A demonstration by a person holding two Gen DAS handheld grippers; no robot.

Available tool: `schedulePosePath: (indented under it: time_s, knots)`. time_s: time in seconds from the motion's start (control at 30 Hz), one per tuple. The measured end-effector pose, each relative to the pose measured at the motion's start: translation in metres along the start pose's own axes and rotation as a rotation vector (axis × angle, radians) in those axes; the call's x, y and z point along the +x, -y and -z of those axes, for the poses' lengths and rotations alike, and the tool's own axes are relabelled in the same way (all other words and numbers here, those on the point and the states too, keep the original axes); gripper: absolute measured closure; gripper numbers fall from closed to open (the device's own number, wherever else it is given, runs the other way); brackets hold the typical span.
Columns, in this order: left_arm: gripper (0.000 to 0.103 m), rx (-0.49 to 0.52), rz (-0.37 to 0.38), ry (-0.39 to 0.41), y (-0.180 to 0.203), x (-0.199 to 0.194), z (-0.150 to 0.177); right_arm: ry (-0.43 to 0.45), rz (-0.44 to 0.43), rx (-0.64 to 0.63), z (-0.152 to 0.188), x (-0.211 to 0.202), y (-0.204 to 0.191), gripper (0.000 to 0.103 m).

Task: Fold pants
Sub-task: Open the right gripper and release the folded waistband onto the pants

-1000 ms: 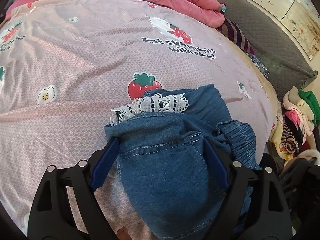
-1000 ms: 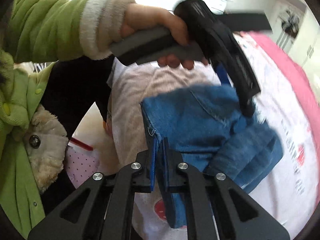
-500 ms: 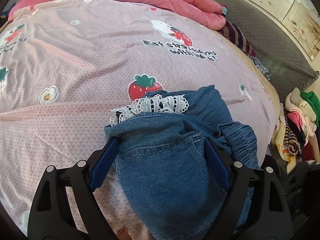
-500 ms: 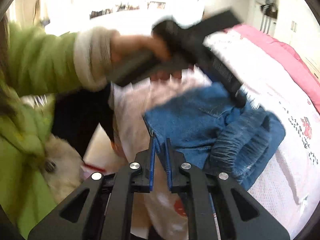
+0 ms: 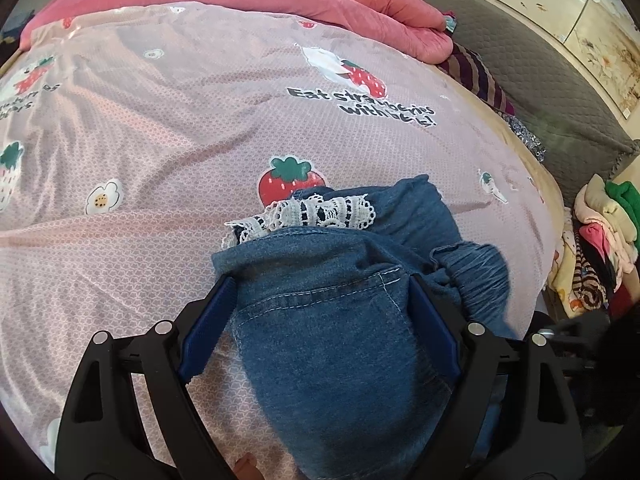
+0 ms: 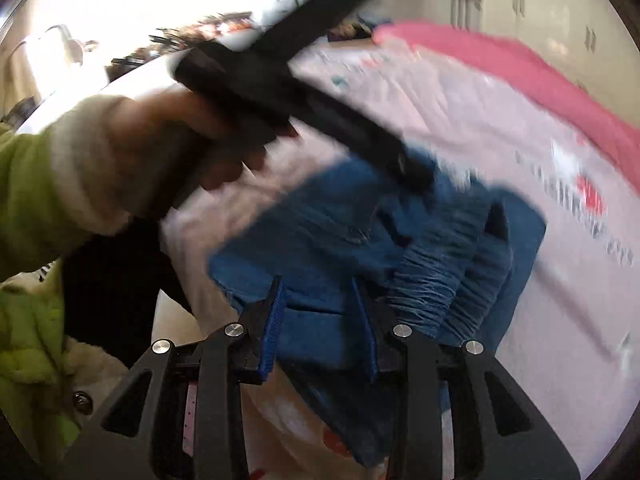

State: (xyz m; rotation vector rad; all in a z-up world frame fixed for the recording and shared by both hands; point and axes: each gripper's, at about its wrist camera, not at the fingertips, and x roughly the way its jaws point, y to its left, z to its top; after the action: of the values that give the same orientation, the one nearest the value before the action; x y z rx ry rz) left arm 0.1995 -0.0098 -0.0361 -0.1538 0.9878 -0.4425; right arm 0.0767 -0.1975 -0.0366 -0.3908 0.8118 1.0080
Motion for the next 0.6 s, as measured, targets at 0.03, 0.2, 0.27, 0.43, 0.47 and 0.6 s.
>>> schedulePosePath:
  time_s: [0.03,0.2,0.27,0.43,0.47,0.6]
  knots:
    - [0.025,0.004,-0.003,0.001,0.001,0.0,0.0,0.01,-0.008,0.009,0.003,0.002,0.001,0.071]
    - [0.025,0.02,-0.021,0.011,0.004,-0.001,0.0,0.043,-0.034,0.04,0.005,-0.005,0.003,0.07]
    - [0.025,0.021,-0.017,0.032,0.006,-0.005,0.0,0.047,-0.038,0.073,0.004,-0.012,0.004,0.063]
    - [0.025,0.043,-0.019,0.096,0.014,-0.024,-0.002,0.129,-0.032,0.179,0.007,-0.041,0.007,0.049]
    - [0.025,0.051,-0.025,0.104,0.017,-0.026,-0.002,0.139,-0.027,0.192,0.008,-0.045,0.008,0.045]
    - [0.024,0.084,-0.046,0.144,0.026,-0.041,-0.002,0.17,-0.007,0.243,0.008,-0.06,0.018,0.039]
